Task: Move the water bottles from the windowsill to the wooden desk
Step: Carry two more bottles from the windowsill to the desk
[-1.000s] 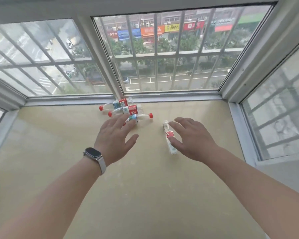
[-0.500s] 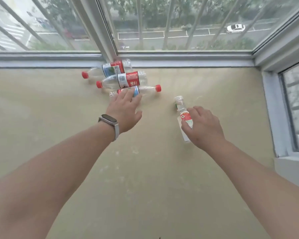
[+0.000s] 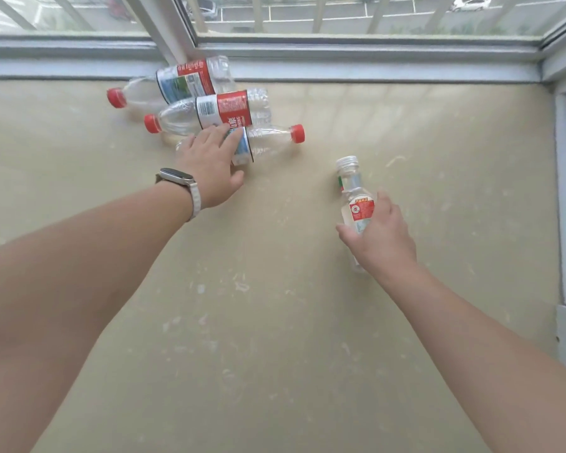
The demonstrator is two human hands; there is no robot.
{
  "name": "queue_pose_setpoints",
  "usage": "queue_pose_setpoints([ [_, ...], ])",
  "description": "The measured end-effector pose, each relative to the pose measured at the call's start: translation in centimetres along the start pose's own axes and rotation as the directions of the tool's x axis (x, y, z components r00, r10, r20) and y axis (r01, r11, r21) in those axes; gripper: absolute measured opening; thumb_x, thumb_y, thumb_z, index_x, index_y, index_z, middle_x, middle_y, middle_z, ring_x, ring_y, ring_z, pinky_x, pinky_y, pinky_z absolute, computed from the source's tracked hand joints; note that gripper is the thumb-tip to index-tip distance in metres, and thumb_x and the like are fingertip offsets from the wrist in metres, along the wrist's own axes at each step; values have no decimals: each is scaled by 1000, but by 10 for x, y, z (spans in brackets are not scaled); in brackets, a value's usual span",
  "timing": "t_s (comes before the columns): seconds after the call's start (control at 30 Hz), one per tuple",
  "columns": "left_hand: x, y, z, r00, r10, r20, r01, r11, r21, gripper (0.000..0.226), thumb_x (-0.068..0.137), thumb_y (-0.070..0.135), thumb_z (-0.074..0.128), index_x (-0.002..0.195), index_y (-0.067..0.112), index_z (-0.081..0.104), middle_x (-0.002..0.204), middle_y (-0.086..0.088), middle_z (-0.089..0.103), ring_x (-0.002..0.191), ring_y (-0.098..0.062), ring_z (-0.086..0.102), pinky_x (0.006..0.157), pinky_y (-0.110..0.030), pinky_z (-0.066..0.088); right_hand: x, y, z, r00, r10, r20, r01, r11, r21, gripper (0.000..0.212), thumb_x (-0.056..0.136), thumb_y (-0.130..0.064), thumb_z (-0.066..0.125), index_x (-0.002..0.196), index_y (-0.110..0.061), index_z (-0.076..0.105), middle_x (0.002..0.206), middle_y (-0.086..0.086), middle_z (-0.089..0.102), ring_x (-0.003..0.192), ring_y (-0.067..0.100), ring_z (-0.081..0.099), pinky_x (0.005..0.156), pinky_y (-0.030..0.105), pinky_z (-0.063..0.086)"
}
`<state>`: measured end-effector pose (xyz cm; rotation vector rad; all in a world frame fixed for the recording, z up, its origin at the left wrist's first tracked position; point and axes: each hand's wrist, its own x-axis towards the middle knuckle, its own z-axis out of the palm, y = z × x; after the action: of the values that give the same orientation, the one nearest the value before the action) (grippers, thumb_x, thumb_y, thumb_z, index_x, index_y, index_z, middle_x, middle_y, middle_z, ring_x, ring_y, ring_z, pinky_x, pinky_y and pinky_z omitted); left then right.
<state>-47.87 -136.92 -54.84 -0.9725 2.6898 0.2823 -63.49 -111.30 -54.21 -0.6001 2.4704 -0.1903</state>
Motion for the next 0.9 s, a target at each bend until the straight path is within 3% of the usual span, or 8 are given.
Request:
queue_pose_setpoints([
  [0.13,4,2,2,999,-14,-45,14,1000,-6,67,88,41,57,146,16,36,143,-10,47,131,-32,43,105,-47,36,4,2,8,997,71,-4,-71,997,7,71,79,-49,68,133,-14,37,116,8,50,105,32,56,70,36,39],
  [0.33,5,7,4,996,-94,6,94,996,8,56,87,50,60,128,14,46,124,-13,54,114,-36,52,89,-48,47,1,8,8,997,66,-28,-64,997,45,57,75,-45,64,120,-17,44,107,3,49,95,29,55,69,37,44],
  [0.53,-12,7,-3,965,-165,202,185,979,-81,56,83,52,63,124,17,49,117,-13,59,105,-37,58,82,-41,48,-18,11,1,997,46,-64,-39,994,105,55,74,-44,63,118,-18,45,104,-1,48,90,25,53,65,34,40],
  [0.73,-55,25,-34,976,-174,133,202,948,-245,59,78,43,69,129,21,50,118,-7,59,104,-30,58,84,-42,51,-46,9,-26,993,16,-115,0,990,140,53,74,-44,64,116,-18,45,103,-1,48,87,25,52,65,34,39],
  [0.9,-101,45,-78,972,-222,79,233,851,-470,47,70,51,63,112,37,49,96,7,63,77,-19,67,71,-41,59,-76,-4,-56,987,-23,-157,54,980,193,58,74,-43,64,122,-18,44,106,0,48,90,25,53,66,35,42],
])
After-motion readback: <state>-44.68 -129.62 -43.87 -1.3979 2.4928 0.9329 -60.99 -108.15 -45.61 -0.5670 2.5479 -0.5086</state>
